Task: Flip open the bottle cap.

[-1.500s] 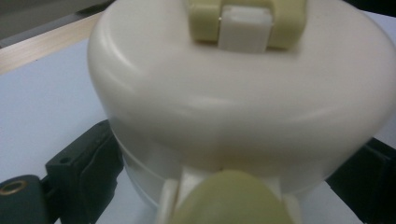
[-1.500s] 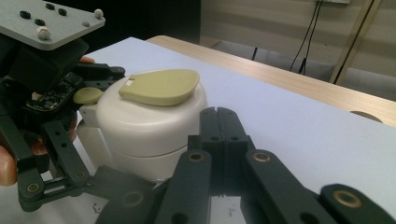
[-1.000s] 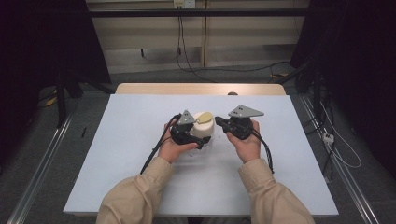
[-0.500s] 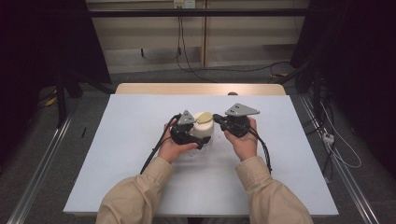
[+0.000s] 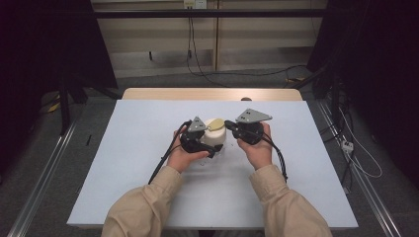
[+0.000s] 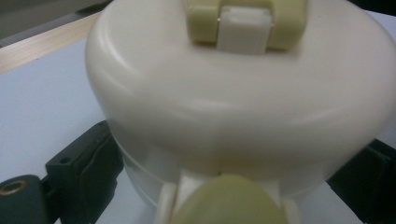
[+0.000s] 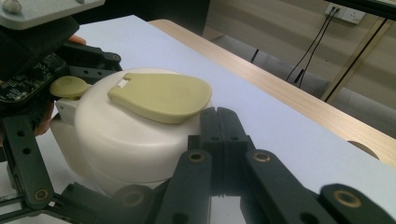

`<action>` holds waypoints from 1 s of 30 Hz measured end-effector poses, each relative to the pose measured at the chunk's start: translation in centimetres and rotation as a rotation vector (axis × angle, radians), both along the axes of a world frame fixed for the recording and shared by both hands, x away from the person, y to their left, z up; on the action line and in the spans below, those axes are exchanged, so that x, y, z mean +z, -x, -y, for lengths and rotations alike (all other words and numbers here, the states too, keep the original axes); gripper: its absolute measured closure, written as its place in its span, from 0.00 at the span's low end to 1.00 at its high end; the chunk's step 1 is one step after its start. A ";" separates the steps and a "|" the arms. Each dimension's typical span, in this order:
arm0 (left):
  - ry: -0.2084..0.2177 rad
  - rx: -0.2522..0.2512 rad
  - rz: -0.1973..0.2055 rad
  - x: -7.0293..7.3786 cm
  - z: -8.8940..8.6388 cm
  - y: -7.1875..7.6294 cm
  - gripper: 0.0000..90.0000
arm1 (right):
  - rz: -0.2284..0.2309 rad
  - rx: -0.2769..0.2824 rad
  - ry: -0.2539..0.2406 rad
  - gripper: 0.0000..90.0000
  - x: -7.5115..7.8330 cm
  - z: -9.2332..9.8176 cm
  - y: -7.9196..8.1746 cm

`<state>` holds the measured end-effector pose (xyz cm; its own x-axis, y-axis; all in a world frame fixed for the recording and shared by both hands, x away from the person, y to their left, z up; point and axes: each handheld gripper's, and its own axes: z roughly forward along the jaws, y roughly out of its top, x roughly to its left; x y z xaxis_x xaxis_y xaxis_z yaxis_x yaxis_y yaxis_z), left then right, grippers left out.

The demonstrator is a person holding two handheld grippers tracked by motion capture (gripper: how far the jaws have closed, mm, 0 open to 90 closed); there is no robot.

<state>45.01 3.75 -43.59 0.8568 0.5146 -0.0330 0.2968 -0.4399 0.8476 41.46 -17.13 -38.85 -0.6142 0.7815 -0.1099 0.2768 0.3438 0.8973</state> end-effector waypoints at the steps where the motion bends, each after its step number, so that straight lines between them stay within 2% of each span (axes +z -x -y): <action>1: 0.001 0.000 -0.001 0.0 0.0 0.0 0.06 | 0.000 0.001 -0.003 1.00 0.0 0.0 0.0; 19: -0.002 -0.002 0.003 0.0 0.1 0.0 0.06 | 0.015 0.024 -0.026 1.00 0.9 -0.3 0.2; 30: -0.002 -0.004 0.001 0.0 0.1 0.0 0.06 | 0.014 0.017 -0.046 1.00 1.1 -0.4 0.3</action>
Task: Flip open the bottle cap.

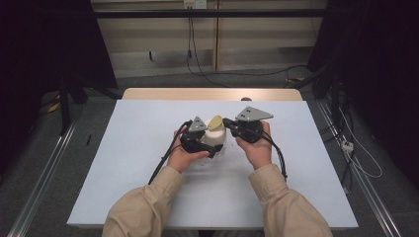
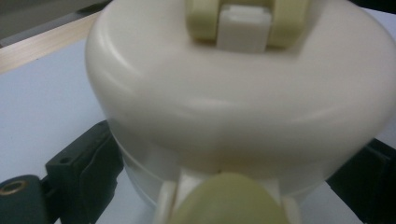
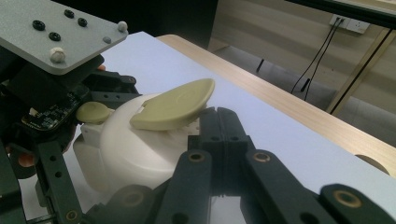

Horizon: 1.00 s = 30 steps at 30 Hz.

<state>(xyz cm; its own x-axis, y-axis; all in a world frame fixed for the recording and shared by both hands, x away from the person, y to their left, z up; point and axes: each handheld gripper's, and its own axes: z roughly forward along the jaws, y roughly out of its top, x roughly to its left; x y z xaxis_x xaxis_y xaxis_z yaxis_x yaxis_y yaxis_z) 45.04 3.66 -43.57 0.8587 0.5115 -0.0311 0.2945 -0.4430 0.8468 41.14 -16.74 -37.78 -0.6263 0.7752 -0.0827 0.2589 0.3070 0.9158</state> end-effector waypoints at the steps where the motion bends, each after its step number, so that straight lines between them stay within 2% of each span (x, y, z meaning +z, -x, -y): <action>1: 0.000 -0.001 -0.001 0.0 0.0 0.0 0.06 | 0.000 0.001 -0.005 1.00 0.0 0.0 0.0; 6: -0.005 -0.003 -0.010 0.1 0.0 0.0 0.06 | 0.000 -0.002 -0.028 1.00 0.2 -0.1 0.1; 30: 0.003 0.002 -0.016 0.2 0.0 0.0 0.06 | 0.002 0.023 -0.030 1.00 0.8 -0.8 0.4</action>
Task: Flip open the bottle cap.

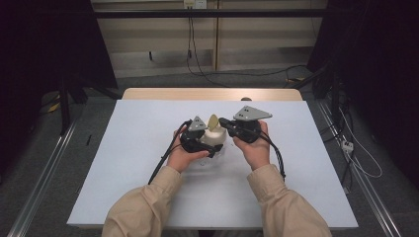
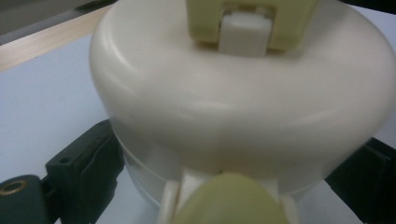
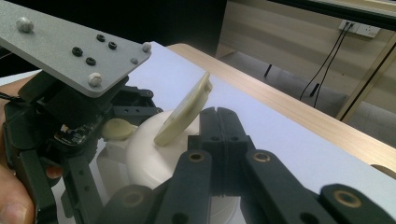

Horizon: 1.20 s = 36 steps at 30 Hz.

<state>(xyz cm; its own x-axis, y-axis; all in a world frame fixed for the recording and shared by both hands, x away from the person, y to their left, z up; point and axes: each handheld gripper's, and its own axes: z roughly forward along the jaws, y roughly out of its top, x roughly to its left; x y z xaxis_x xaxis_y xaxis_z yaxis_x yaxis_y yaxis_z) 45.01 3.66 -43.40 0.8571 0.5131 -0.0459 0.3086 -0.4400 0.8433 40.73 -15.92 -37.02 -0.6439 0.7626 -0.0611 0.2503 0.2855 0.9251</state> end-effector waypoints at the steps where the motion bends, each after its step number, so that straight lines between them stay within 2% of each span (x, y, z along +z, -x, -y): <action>1: 0.000 0.001 -0.002 0.0 0.0 0.0 0.06 | 0.001 -0.005 -0.002 1.00 0.0 0.0 0.0; 9: 0.023 0.000 -0.012 0.3 -0.4 0.0 0.07 | 0.002 -0.006 -0.008 1.00 0.0 0.1 0.0; 16: 0.024 -0.012 0.016 1.2 -0.9 0.3 0.10 | -0.001 0.001 -0.006 1.00 0.0 -0.2 0.1; 24: 0.023 -0.016 0.001 1.6 -1.4 0.5 0.10 | -0.002 -0.003 -0.008 1.00 0.1 -0.4 0.2; 25: 0.038 -0.016 0.002 1.6 -1.4 0.5 0.10 | -0.002 -0.003 -0.008 1.00 0.1 -0.4 0.2; 28: 0.023 -0.016 0.009 1.8 -1.5 0.6 0.10 | -0.001 -0.004 -0.007 1.00 0.1 -0.3 0.2; 36: 0.020 -0.014 0.010 1.9 -1.6 0.6 0.11 | 0.001 -0.004 -0.006 1.00 0.1 -0.2 0.2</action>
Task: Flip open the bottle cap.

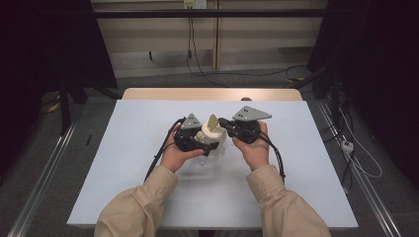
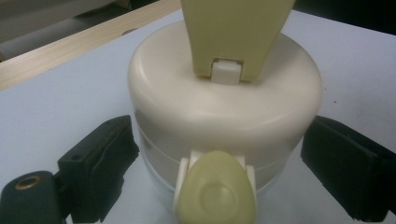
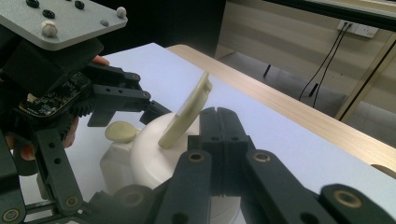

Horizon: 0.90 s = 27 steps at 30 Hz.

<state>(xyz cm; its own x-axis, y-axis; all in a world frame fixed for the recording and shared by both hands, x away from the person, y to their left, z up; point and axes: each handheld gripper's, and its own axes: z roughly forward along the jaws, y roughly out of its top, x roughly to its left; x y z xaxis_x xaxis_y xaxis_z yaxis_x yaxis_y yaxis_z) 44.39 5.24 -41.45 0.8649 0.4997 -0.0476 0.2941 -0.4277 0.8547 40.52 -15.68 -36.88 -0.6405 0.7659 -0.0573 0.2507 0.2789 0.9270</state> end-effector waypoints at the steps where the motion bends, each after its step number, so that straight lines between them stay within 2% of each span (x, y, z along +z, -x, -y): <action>1: 0.001 0.003 -0.001 0.0 0.0 0.1 0.11 | -0.001 0.001 -0.001 1.00 0.0 0.0 0.0; 12: 0.007 0.001 0.003 0.2 -0.2 0.1 0.15 | 0.001 -0.002 -0.002 1.00 0.1 0.0 0.1; 27: -0.014 0.004 0.009 -0.2 -0.2 0.4 0.17 | 0.000 -0.001 0.002 1.00 0.1 -0.2 0.3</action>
